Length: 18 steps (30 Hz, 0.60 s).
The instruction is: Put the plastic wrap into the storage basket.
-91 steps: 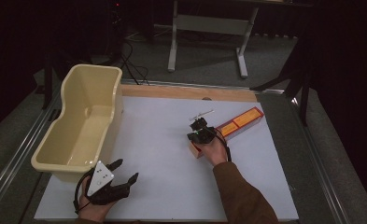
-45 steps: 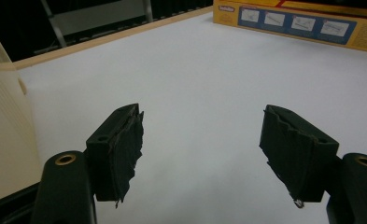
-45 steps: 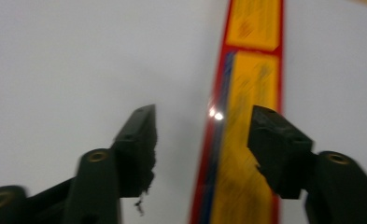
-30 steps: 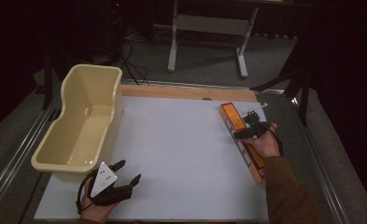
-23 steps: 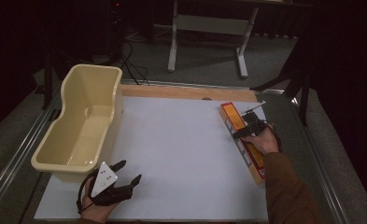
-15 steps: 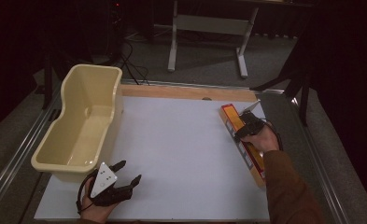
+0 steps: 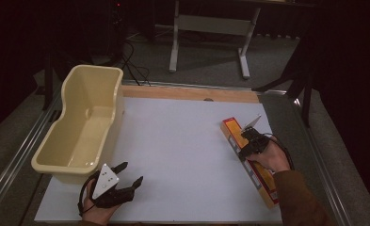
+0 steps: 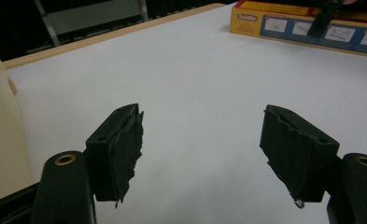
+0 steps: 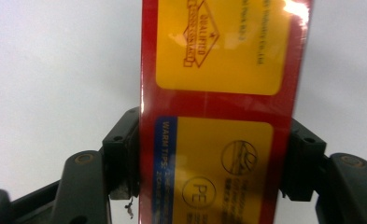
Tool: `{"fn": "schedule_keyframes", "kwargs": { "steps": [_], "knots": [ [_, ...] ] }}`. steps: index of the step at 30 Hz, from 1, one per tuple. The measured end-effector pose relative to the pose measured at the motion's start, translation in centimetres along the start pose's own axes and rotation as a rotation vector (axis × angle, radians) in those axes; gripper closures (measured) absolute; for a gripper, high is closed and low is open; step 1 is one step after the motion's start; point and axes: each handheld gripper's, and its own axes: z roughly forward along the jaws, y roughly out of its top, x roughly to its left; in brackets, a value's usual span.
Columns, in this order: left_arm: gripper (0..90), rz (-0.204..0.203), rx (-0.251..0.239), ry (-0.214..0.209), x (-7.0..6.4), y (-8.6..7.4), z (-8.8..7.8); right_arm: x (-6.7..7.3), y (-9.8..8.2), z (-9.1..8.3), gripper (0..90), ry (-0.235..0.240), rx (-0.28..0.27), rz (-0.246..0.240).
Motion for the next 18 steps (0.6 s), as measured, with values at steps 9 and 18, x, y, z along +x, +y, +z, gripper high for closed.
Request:
{"fn": "schedule_keyframes", "kwargs": {
  "steps": [9, 18],
  "knots": [
    [29.5, -0.004, -0.005, 0.003, 0.2, 0.0, -0.1, -0.2, 0.4, 0.2, 39.6, 0.02, 0.039, 0.087],
    [29.5, -0.004, -0.005, -0.001, 0.1, 0.0, 0.0, -1.2, -0.7, -0.7, 39.8, 0.274, -0.038, 0.206]
  ]
}}
